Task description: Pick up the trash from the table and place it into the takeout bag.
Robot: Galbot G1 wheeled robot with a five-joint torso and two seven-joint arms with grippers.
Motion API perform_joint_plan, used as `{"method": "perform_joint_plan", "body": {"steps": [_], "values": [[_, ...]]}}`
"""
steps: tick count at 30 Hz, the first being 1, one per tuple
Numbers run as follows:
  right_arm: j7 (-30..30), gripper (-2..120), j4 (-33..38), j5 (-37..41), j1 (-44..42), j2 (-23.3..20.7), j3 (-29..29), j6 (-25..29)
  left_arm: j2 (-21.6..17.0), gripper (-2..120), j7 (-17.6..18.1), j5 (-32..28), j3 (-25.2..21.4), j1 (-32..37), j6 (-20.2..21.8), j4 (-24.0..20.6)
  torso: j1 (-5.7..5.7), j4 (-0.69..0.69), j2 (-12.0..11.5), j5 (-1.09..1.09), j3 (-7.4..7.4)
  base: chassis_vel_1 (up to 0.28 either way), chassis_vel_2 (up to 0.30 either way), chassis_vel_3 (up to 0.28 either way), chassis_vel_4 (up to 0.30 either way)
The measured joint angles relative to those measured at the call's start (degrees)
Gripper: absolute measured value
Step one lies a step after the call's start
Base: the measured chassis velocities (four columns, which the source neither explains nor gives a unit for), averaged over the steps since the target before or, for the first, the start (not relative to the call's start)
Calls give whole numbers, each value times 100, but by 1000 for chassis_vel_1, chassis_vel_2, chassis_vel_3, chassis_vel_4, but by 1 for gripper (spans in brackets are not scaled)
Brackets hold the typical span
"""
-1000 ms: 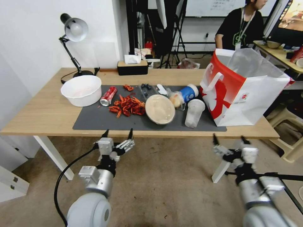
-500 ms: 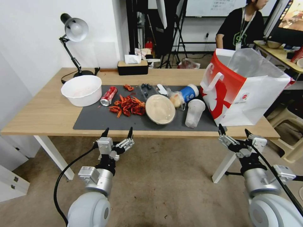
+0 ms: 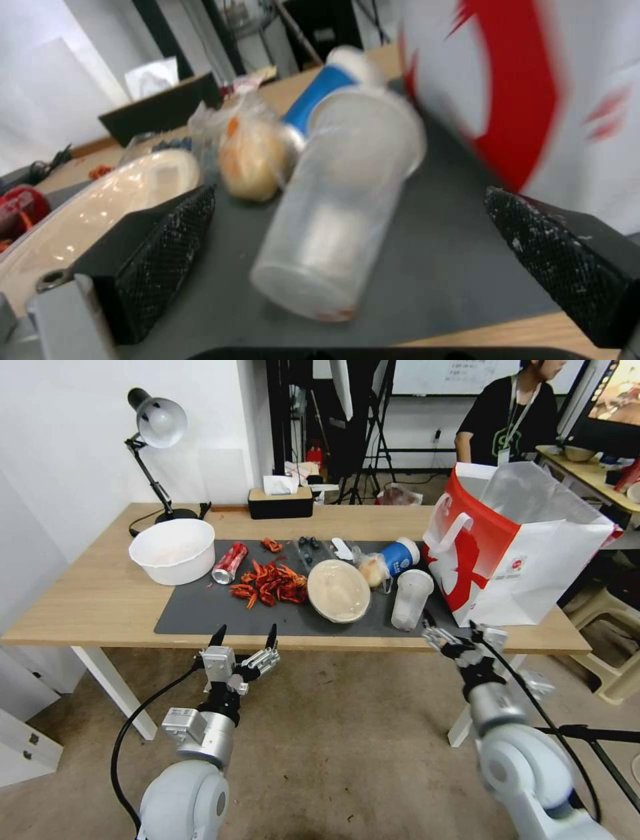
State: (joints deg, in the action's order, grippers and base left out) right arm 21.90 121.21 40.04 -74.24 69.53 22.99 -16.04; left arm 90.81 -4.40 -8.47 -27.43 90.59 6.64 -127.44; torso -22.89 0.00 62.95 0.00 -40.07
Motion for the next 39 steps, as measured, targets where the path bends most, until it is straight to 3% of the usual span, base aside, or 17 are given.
{"method": "perform_joint_plan", "body": {"steps": [8,15,29,36,39], "values": [[727,100,-460,419,814,93,-570,-542,44,100,3,7,-42,2,-12,-5,0,0,0,-1,0,0,0,0,0],[1010,100,-632,454,1020,251,-669,-862,47,100,16,8,-65,0,-51,21,0,0,0,-1,0,0,0,0,0],[1158,52,-626,468,938,313,-468,-1062,41,100,30,22,-38,-36,-135,141,1,0,0,0,1,0,0,0,0],[1138,52,-489,439,783,331,-375,-1063,36,100,34,27,-31,-28,-163,155,0,0,0,0,1,0,0,0,0],[836,52,-285,228,541,323,-269,-871,27,100,35,27,-32,-17,-187,157,1,0,0,0,1,0,0,0,0]]}}
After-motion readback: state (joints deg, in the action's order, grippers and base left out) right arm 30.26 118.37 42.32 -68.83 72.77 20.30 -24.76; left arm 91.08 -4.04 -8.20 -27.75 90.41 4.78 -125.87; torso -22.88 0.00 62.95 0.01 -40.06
